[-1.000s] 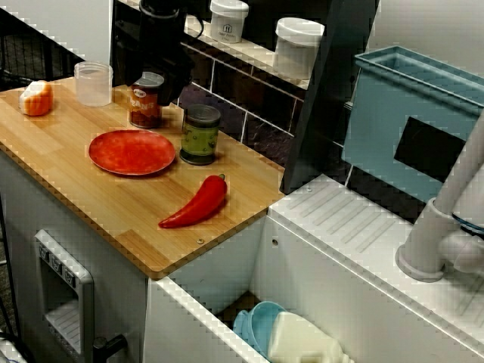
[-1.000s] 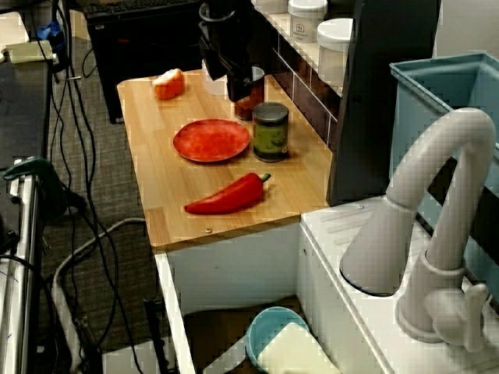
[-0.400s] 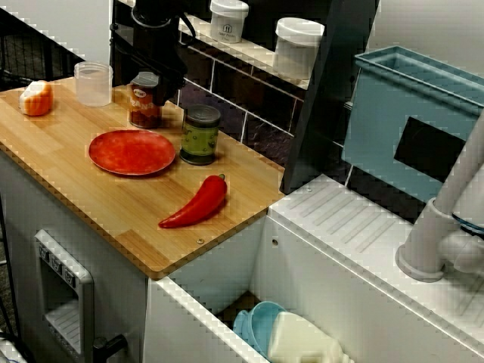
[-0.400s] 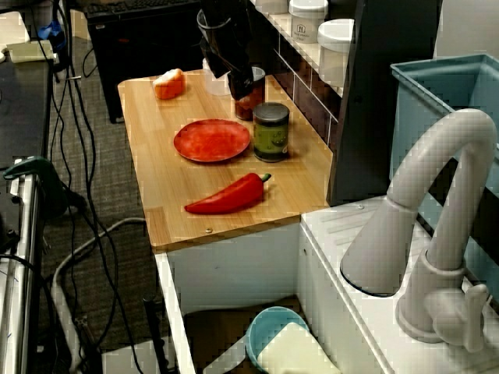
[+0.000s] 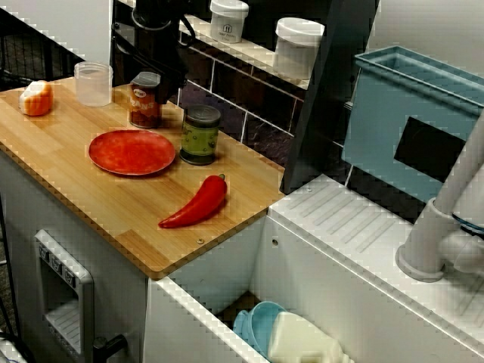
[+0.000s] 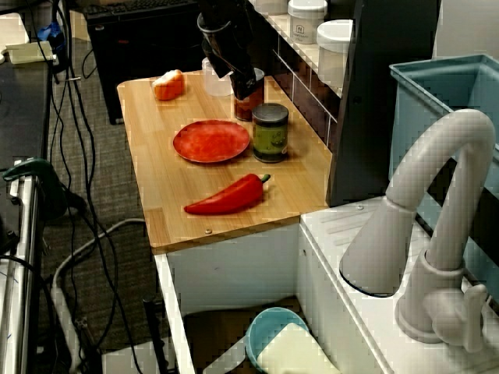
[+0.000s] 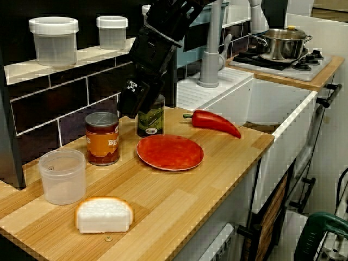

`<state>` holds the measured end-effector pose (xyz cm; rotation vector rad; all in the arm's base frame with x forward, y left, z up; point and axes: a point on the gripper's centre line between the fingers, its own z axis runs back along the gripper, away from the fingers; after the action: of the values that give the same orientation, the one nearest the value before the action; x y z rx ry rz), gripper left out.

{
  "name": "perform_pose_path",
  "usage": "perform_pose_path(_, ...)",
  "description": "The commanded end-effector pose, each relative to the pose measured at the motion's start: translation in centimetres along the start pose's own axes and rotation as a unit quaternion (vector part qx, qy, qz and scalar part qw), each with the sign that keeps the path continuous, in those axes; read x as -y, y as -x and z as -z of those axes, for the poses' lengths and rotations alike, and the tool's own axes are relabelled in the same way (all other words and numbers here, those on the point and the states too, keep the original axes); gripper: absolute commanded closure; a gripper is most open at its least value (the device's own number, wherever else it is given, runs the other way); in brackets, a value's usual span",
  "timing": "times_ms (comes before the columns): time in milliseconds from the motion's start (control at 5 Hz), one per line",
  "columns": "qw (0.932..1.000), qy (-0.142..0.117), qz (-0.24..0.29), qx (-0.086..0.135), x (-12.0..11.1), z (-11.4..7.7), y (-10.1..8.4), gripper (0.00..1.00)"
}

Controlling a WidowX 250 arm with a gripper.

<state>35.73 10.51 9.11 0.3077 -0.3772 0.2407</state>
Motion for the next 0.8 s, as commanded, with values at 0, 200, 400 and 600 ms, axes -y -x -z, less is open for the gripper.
perform_pose_path(0, 0.9994, 0.001, -0.024, 0.024, -0.9, -1.8, -1.6, 0.0)
perform_pose_path(200, 0.9988, 0.012, -0.035, 0.033, -0.3, -2.0, -1.1, 0.0)
perform_pose_path(400, 0.9986, 0.021, -0.036, 0.032, 1.0, -2.2, -0.3, 0.0)
perform_pose_path(600, 0.9989, 0.027, -0.028, 0.025, 1.9, -2.0, 0.1, 0.0)
